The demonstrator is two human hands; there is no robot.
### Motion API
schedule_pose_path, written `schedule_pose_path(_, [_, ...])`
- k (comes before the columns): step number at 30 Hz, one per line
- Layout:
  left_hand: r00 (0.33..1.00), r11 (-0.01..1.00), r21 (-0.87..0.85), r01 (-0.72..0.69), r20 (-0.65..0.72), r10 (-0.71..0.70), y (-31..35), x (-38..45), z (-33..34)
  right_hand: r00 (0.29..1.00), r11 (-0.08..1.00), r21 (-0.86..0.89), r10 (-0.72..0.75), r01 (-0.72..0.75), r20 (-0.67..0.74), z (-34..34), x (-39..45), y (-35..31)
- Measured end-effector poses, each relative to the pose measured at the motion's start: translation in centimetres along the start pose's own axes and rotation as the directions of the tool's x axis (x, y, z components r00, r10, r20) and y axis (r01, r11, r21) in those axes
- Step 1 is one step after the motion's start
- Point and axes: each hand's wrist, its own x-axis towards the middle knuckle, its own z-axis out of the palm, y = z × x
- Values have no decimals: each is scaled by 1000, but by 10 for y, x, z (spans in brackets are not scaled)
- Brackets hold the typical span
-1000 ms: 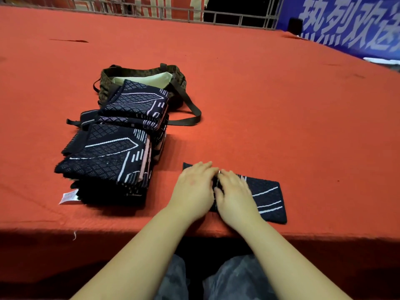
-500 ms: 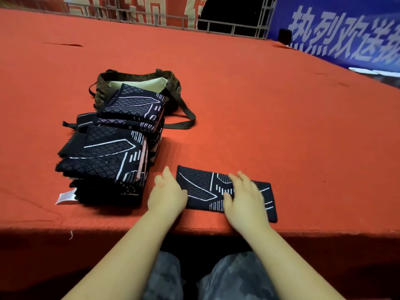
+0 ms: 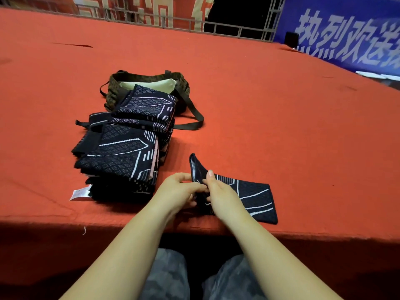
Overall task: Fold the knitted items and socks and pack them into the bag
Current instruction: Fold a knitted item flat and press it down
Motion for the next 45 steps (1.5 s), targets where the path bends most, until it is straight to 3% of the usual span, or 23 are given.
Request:
schedule_pose_path(5, [987, 954, 292, -60, -128, 101, -5, -2, -13, 996, 957, -279, -83, 83, 10, 12, 2, 22])
schedule_pose_path(9, [987, 797, 602, -46, -97, 130, -3, -7, -16, 995, 941, -323, -90, 99, 43, 12, 2, 23])
schedule_pose_path(15, [999, 762, 647, 30, -35, -10, -16, -8, -26, 952, 770, -566, -289, 295, 103, 14, -2, 45])
schedule_pose_path(18, [995, 792, 609, 36, 49, -83, -27, -8, -31, 896, 681, -608, -427, 408, 123, 12, -12, 61])
schedule_pose_path(22, [988, 865, 496, 75, 79, -131, -33, -13, -36, 804, 637, -620, -594, 457, -18, 13, -15, 72])
schedule_pose_path(26, [977, 963, 211, 167, 93, -189, -32, -18, -40, 746, 586, -612, -666, 531, 10, 11, -15, 66])
schedule_pose_path(30, [963, 974, 140, 176, 182, -200, -39, -24, -46, 722, 560, -596, -690, 576, 49, 4, -16, 66])
schedule_pose_path(33, [915, 974, 13, 228, 339, -219, -47, -28, -56, 723, 548, -591, -685, 592, 90, 2, -17, 67])
schedule_pose_path(38, [865, 971, 53, 233, 445, -231, -58, -33, -62, 773, 592, -574, -623, 566, 120, -1, -17, 68])
schedule_pose_path(45, [922, 970, 1, 241, 311, -229, -63, -36, -61, 824, 629, -591, -555, 506, 115, 4, -23, 52])
